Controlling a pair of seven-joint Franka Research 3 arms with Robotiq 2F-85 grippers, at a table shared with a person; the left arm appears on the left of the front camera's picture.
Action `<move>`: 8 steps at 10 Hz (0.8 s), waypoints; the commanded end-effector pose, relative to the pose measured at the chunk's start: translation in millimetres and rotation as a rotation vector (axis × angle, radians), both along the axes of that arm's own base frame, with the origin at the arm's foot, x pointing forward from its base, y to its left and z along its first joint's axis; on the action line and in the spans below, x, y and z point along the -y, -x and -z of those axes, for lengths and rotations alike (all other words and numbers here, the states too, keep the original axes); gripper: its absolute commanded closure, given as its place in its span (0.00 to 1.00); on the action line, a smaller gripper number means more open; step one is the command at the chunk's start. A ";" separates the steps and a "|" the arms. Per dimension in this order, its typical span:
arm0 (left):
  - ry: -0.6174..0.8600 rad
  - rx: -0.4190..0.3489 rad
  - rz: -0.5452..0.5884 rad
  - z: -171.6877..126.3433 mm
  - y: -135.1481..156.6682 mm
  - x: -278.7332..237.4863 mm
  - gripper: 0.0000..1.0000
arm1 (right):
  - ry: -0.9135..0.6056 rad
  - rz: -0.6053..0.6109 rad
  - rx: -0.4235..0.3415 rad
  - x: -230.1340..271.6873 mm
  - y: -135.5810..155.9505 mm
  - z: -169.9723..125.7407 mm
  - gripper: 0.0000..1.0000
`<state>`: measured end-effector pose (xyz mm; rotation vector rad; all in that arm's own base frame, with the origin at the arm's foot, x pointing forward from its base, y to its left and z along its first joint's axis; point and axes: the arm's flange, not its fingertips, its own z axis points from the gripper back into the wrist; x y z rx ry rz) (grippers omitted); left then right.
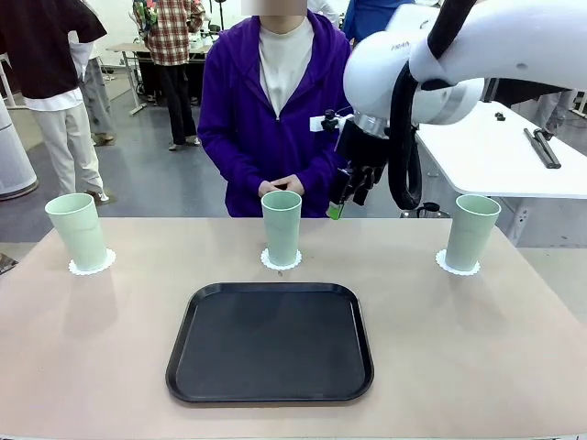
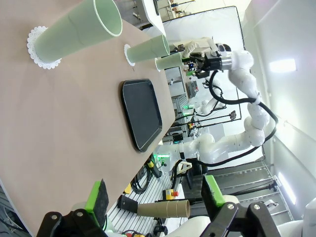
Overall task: Place coasters on the table and set cups on them.
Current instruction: Take one Reusable plastic cup from the Flat Tray and place it on a coaster set by the human.
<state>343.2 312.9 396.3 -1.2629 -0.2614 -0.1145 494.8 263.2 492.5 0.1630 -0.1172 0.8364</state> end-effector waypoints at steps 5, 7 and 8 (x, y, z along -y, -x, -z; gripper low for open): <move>-0.003 0.003 -0.004 -1.4 1.1 -0.8 0.00 | 0.087 0.016 -0.069 -20.8 17.8 -21.2 0.00; -0.003 0.003 -0.004 -1.4 1.1 -0.8 0.00 | 0.087 0.016 -0.069 -20.8 17.8 -21.2 0.00; -0.003 0.003 -0.004 -1.4 1.1 -0.8 0.00 | 0.087 0.016 -0.069 -20.8 17.8 -21.2 0.00</move>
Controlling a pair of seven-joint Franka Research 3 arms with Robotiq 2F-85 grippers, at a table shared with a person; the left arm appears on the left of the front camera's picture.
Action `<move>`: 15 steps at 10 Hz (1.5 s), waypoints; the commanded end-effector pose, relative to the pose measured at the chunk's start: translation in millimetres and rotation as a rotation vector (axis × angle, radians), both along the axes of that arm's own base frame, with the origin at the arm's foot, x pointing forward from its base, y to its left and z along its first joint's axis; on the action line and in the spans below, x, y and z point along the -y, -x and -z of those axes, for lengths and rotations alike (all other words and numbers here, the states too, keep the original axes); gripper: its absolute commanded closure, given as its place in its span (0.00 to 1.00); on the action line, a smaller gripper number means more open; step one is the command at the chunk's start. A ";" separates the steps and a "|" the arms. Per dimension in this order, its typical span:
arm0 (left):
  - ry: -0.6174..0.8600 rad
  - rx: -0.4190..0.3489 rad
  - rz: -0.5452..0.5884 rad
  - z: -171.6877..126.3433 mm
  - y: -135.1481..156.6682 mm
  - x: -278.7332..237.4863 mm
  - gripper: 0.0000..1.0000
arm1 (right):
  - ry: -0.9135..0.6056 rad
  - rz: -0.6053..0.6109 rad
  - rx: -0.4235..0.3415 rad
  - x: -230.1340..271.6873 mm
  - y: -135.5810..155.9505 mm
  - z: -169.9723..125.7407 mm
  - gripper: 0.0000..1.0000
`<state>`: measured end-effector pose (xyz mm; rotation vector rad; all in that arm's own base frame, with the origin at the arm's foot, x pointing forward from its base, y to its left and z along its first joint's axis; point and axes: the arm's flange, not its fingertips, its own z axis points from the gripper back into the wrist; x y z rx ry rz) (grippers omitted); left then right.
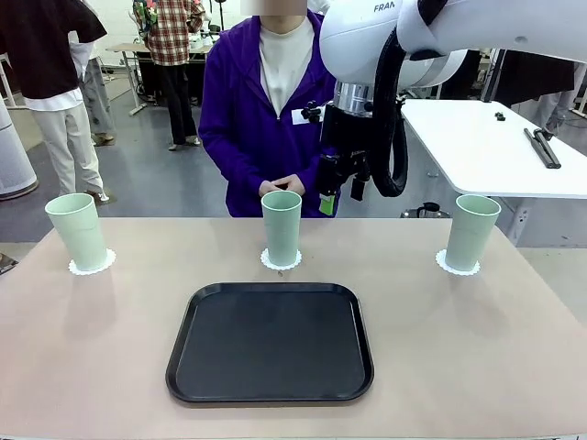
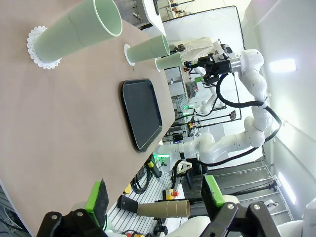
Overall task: Place coasters on the table and set cups on them.
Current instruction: Take one Reusable plastic cup from the Flat Tray and place it on a coaster set by the human.
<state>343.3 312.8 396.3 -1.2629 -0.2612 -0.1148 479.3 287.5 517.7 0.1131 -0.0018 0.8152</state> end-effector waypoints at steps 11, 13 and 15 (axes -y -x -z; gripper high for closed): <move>-0.003 0.003 -0.004 -1.3 1.2 -0.9 0.00 | -0.052 0.117 0.039 23.2 30.7 -14.4 0.00; -0.003 0.003 -0.004 -1.3 1.2 -0.9 0.00 | -0.143 0.340 0.053 91.4 51.5 -20.3 0.00; -0.003 0.003 -0.004 -1.3 1.2 -0.9 0.00 | -0.192 0.553 0.020 170.8 52.1 -14.7 0.00</move>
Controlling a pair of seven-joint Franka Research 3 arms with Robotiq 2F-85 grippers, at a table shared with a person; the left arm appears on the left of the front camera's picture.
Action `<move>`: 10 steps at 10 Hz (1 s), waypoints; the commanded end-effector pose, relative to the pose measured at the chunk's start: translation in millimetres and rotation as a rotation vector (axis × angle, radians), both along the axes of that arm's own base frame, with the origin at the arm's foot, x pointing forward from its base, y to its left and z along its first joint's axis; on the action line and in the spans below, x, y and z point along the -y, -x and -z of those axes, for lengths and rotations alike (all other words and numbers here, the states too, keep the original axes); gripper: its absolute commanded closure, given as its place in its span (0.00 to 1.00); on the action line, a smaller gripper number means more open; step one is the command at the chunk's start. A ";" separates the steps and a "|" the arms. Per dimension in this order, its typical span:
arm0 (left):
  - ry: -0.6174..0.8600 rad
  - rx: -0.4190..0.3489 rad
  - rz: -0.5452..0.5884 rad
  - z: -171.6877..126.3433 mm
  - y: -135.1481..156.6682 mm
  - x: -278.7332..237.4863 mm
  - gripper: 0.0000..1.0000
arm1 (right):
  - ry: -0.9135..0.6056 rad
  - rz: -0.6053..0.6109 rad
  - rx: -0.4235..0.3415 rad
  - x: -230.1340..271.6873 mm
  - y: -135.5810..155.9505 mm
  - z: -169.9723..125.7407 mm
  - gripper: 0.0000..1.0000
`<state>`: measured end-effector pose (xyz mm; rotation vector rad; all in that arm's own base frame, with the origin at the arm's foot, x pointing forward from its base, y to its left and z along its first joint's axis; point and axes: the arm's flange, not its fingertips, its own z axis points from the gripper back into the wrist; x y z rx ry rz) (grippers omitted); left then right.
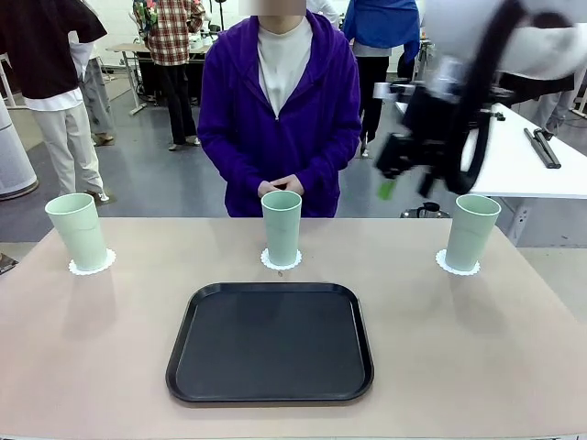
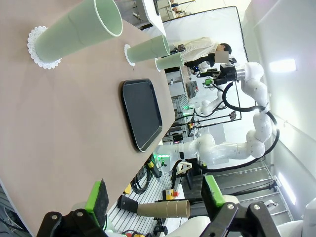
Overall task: Place coasters on the table and set cups on them.
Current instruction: Take one Reusable plastic cup from the Flat Tray and place it on a coaster set by the human.
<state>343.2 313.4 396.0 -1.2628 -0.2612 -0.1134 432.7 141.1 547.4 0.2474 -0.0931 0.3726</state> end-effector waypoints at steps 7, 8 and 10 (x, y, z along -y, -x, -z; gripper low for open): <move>-0.003 0.004 -0.003 -1.7 1.1 -0.3 0.00 | 0.040 0.313 -0.061 140.7 3.2 29.2 0.00; -0.003 0.004 -0.003 -1.7 1.1 -0.3 0.00 | 0.040 0.313 -0.061 140.7 3.2 29.2 0.00; -0.003 0.004 -0.003 -1.7 1.1 -0.3 0.00 | 0.048 0.312 -0.061 142.2 2.3 29.4 0.00</move>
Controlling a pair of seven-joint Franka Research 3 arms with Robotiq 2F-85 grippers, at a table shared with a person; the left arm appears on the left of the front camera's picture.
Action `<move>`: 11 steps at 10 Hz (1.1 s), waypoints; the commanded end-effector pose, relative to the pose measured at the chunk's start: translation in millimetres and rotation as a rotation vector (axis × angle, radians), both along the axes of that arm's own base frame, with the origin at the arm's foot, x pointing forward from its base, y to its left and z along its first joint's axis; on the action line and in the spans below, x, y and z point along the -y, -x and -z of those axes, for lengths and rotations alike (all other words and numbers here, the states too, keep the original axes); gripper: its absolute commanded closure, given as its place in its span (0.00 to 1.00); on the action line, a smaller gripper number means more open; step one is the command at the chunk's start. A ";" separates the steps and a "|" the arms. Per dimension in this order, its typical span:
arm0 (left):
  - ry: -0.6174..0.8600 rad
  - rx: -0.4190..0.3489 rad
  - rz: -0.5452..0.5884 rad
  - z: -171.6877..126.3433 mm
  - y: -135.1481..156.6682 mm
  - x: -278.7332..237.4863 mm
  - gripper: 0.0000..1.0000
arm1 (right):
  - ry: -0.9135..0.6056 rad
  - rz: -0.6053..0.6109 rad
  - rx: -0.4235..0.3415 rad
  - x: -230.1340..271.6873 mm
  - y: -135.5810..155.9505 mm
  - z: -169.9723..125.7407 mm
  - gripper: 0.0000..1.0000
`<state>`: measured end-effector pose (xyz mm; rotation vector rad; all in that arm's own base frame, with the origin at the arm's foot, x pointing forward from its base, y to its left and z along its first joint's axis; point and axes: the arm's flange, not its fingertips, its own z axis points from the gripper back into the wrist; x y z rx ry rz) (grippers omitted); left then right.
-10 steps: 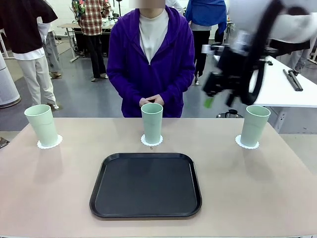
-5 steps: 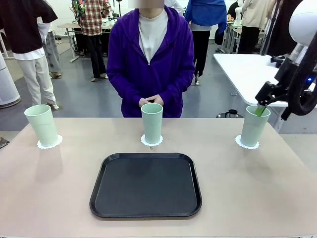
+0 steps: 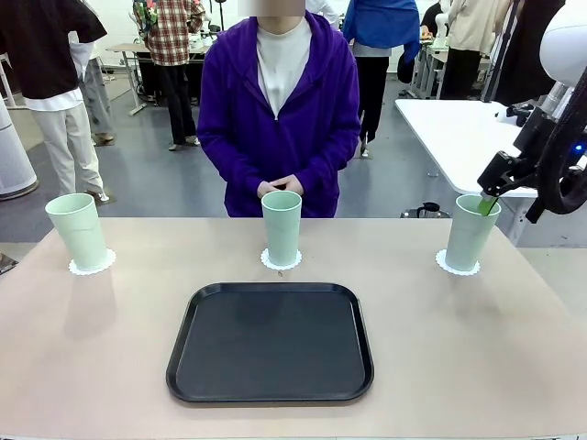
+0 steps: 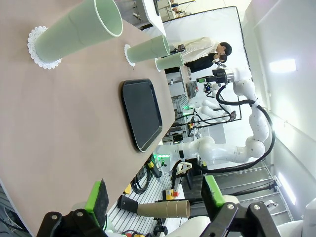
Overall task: Place coasters on the table and set cups on them.
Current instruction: Take one Reusable plastic cup from the Flat Tray and place it on a coaster set by the human.
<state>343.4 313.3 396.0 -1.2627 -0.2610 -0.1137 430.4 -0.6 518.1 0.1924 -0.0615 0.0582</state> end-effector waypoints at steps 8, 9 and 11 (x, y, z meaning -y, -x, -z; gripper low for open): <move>-0.003 0.004 -0.004 -1.7 1.2 -0.4 0.00 | -1.155 0.197 -0.028 187.3 11.3 82.4 0.00; -0.003 0.004 -0.004 -1.7 1.2 -0.4 0.00 | -1.203 0.203 0.004 194.4 17.5 88.9 0.00; -0.003 0.004 -0.004 -1.7 1.2 -0.4 0.00 | -1.239 0.177 -0.004 210.5 29.9 97.6 0.00</move>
